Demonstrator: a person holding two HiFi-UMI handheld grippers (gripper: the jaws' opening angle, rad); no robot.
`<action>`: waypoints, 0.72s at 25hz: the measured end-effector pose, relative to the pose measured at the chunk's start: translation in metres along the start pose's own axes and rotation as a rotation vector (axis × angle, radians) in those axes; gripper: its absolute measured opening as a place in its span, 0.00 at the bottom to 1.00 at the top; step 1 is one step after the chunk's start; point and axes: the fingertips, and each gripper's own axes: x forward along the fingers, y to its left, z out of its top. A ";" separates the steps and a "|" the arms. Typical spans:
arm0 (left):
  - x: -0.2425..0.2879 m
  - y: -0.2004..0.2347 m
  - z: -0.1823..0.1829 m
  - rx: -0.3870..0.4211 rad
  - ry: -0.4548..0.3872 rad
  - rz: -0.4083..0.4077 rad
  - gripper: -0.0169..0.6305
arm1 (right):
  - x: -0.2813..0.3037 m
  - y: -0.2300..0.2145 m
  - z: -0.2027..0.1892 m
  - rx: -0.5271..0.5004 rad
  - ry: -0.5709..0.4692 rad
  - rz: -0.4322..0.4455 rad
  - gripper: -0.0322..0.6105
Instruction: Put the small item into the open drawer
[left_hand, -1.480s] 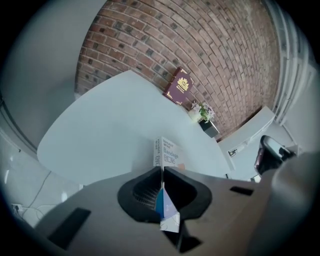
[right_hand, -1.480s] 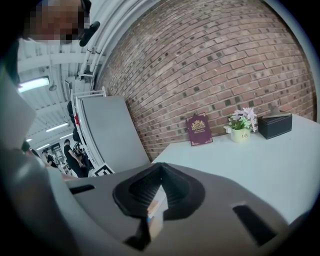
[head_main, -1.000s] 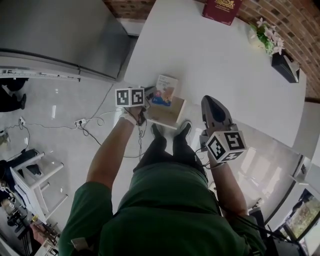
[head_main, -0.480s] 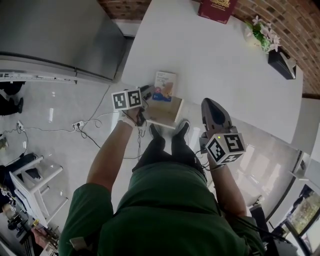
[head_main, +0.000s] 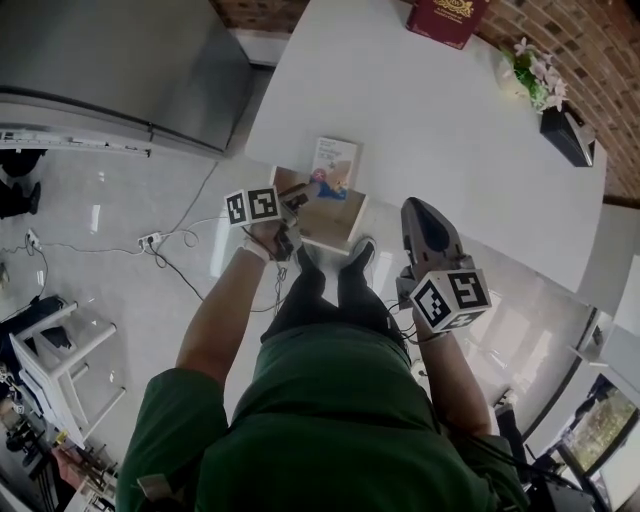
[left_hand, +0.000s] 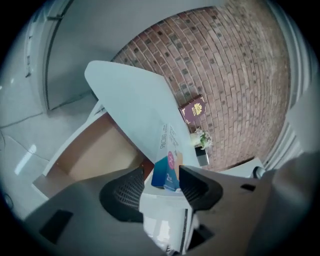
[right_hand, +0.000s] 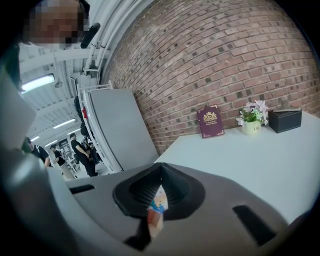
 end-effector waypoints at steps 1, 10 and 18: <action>0.002 -0.002 0.001 -0.026 -0.010 -0.028 0.34 | -0.001 0.001 -0.001 0.000 0.003 -0.001 0.06; -0.004 -0.009 -0.007 -0.030 -0.025 -0.110 0.18 | 0.004 -0.004 -0.019 0.015 0.047 -0.003 0.06; -0.052 0.000 -0.024 0.041 -0.046 -0.124 0.16 | 0.023 0.021 -0.031 -0.004 0.086 0.073 0.06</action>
